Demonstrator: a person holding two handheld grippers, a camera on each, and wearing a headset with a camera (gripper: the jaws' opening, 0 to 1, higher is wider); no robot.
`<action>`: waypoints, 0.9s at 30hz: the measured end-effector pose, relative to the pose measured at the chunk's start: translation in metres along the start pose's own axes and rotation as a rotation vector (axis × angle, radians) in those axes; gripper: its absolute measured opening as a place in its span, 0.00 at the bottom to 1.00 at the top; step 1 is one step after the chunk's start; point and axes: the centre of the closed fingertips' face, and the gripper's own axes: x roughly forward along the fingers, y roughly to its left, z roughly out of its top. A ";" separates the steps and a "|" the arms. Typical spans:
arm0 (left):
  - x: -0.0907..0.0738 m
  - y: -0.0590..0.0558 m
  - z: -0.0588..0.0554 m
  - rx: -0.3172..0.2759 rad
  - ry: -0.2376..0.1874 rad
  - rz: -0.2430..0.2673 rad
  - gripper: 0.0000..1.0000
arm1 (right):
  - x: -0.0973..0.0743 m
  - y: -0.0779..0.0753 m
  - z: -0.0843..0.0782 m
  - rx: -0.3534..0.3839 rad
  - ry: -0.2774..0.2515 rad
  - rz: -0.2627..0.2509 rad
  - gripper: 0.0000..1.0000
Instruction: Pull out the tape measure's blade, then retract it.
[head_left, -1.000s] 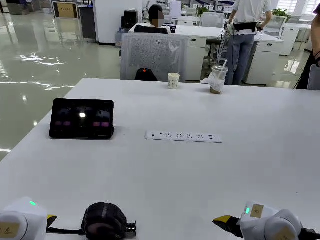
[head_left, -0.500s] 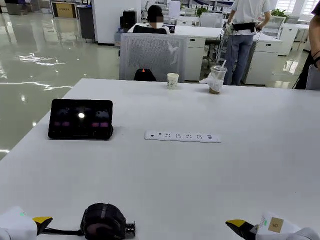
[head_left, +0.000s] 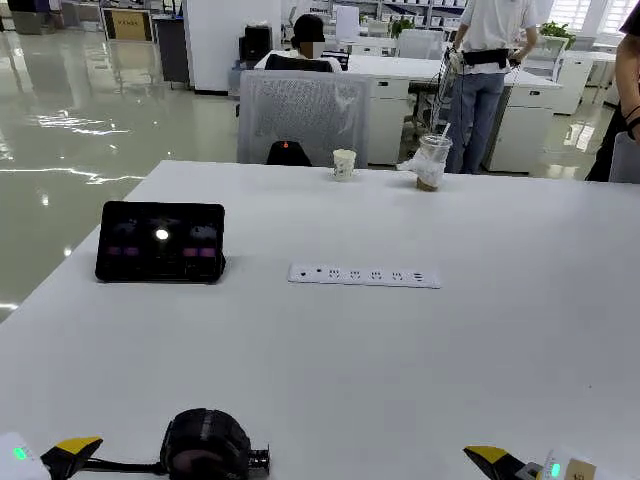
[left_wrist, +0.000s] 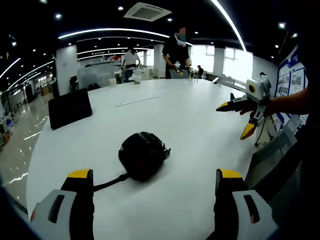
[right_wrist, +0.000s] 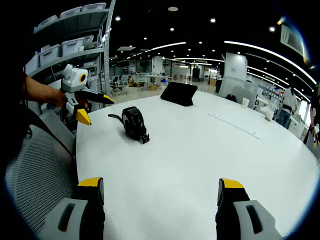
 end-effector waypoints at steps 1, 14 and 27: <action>-0.001 0.000 0.000 0.003 -0.001 0.002 0.99 | -0.001 0.001 0.000 0.002 -0.003 -0.001 0.95; -0.005 -0.005 0.006 0.013 -0.036 -0.014 0.99 | -0.006 0.007 0.000 0.020 -0.030 -0.005 0.99; -0.006 -0.009 0.003 0.009 -0.038 -0.023 0.99 | -0.006 0.011 -0.002 0.014 -0.024 -0.007 0.99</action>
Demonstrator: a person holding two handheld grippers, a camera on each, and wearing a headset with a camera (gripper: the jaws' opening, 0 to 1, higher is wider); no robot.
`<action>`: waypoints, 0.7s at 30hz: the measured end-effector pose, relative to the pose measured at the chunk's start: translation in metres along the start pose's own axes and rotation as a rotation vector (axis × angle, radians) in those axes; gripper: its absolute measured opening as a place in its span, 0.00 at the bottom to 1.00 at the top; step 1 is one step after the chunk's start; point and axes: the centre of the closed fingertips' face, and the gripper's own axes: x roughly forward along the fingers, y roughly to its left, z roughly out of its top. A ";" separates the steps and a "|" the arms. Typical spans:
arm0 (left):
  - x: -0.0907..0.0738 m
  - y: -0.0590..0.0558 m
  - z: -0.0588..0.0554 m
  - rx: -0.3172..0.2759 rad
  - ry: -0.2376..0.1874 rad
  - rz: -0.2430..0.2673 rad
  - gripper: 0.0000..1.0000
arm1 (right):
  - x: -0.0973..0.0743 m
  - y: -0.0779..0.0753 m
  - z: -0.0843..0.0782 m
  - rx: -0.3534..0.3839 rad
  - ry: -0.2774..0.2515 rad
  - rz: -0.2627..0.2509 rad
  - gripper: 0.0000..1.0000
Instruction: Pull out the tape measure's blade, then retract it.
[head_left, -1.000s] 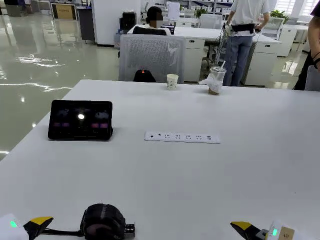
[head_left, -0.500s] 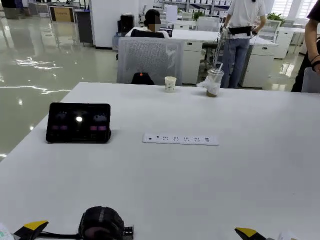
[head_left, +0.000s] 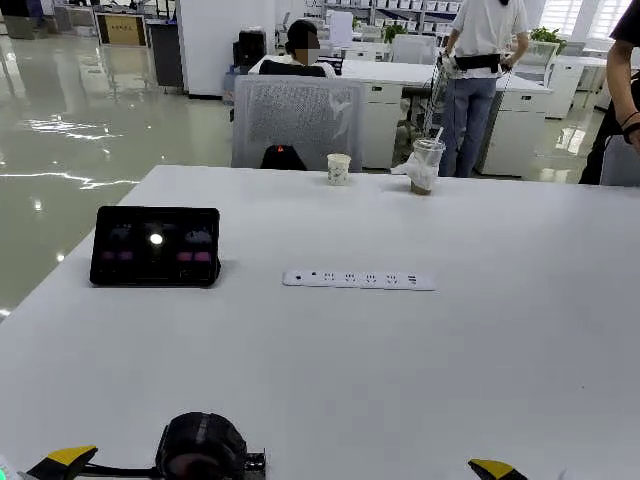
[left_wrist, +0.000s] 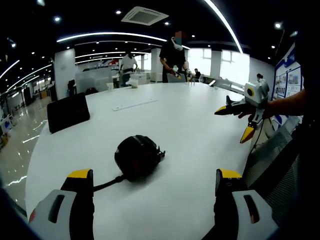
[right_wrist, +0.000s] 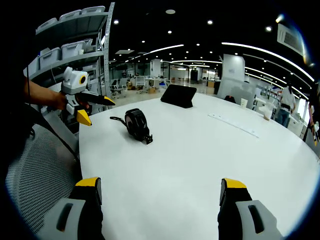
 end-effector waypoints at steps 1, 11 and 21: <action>0.000 0.000 0.000 -0.001 -0.001 0.001 0.99 | 0.000 0.000 0.000 0.001 -0.001 0.000 0.99; 0.000 0.000 0.000 0.005 0.004 0.000 0.99 | 0.001 0.001 -0.001 0.007 0.002 0.003 0.99; 0.001 0.000 -0.001 0.005 0.005 -0.001 0.99 | 0.000 0.000 -0.002 0.011 0.002 0.003 0.99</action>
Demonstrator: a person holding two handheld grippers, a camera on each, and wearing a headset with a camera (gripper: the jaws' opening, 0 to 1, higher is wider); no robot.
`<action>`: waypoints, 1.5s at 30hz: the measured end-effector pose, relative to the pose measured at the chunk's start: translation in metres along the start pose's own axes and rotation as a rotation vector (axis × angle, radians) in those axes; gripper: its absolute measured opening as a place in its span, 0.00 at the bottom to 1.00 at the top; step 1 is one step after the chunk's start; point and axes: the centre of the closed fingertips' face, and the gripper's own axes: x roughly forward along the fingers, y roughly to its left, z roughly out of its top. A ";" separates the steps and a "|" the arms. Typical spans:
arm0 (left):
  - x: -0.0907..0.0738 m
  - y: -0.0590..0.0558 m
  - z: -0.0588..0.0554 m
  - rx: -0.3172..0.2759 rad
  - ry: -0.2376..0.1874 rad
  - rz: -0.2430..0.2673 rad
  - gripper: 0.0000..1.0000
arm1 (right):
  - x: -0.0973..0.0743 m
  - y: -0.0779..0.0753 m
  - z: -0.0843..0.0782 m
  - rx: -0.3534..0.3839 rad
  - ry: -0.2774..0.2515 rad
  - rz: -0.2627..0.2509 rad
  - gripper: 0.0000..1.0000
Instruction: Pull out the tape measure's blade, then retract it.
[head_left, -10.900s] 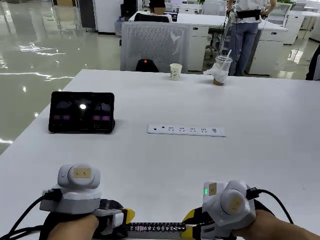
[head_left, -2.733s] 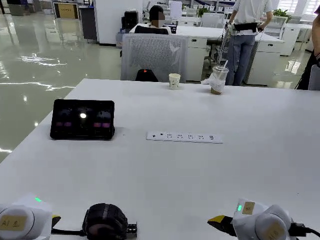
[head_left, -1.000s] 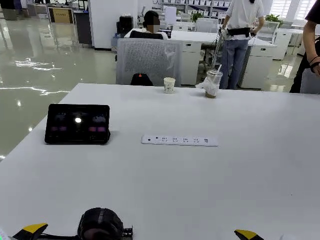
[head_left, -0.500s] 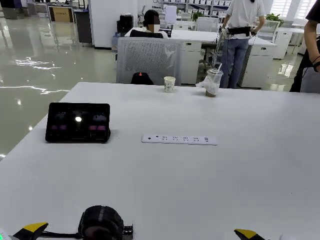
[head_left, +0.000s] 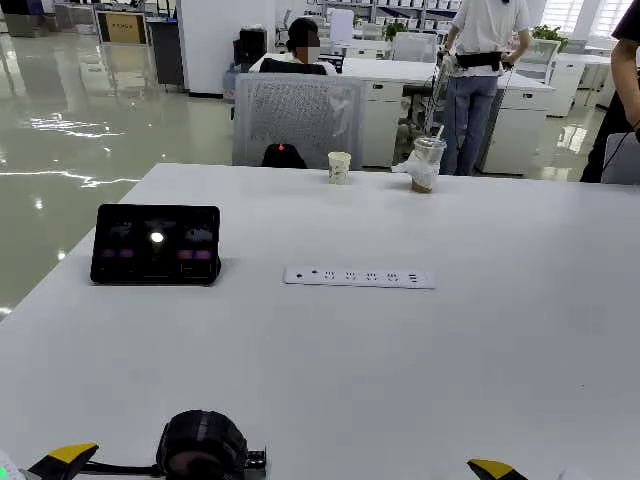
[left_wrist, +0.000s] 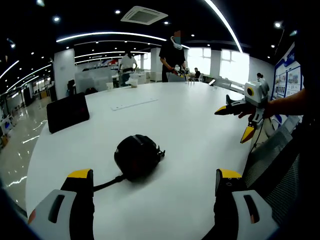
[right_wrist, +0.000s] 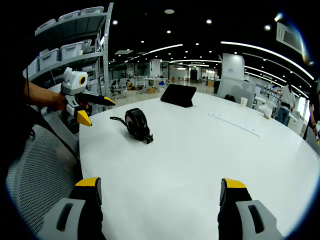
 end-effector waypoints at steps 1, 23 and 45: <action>0.000 0.000 0.000 0.001 0.000 0.000 0.99 | 0.000 0.000 0.000 0.001 0.000 0.000 0.99; 0.000 0.003 -0.001 -0.022 0.006 0.004 0.96 | 0.000 0.001 -0.002 0.001 0.012 0.001 0.99; 0.000 0.000 -0.001 -0.015 0.023 -0.016 0.99 | 0.000 0.002 -0.003 -0.001 0.020 0.005 0.99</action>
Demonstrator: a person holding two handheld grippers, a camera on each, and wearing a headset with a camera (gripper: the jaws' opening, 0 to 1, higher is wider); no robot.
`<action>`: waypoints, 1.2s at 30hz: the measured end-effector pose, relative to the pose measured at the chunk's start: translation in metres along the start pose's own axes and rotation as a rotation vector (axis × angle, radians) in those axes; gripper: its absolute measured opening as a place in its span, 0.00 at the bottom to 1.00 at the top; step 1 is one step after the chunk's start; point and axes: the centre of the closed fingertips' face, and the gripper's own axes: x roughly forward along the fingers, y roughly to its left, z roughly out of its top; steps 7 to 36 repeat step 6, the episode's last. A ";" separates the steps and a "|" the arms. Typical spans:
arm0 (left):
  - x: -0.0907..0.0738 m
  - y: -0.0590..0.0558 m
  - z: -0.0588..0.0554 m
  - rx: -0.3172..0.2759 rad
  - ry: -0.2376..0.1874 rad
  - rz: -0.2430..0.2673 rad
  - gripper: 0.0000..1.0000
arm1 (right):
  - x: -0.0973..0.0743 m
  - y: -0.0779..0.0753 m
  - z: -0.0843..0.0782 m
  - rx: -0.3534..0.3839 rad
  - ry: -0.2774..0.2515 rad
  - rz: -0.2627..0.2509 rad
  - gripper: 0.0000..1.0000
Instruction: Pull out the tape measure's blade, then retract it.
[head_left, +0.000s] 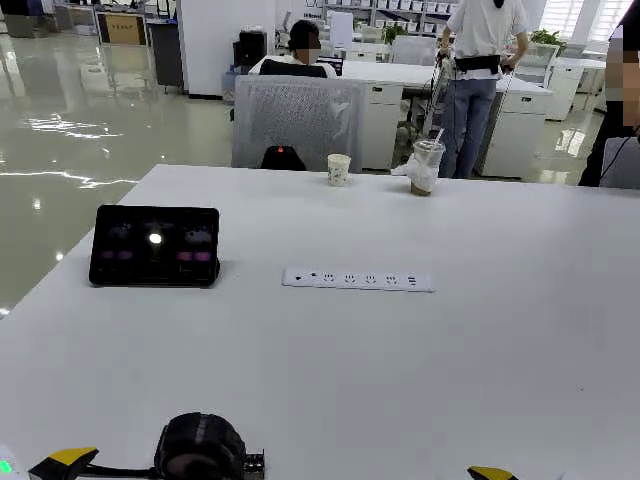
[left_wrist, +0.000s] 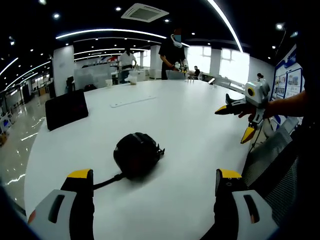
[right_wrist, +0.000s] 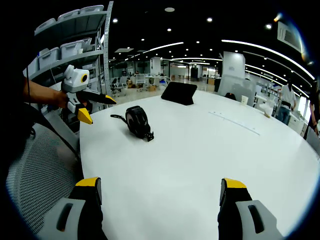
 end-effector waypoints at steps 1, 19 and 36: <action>0.000 0.000 0.000 0.000 -0.001 0.001 0.99 | 0.000 0.000 0.000 0.001 0.000 0.001 0.99; 0.000 0.000 -0.001 0.004 0.003 -0.003 0.99 | 0.000 0.000 0.000 0.001 0.003 0.000 0.99; 0.000 0.000 -0.001 0.004 0.003 -0.003 0.99 | 0.000 0.000 0.000 0.001 0.003 0.000 0.99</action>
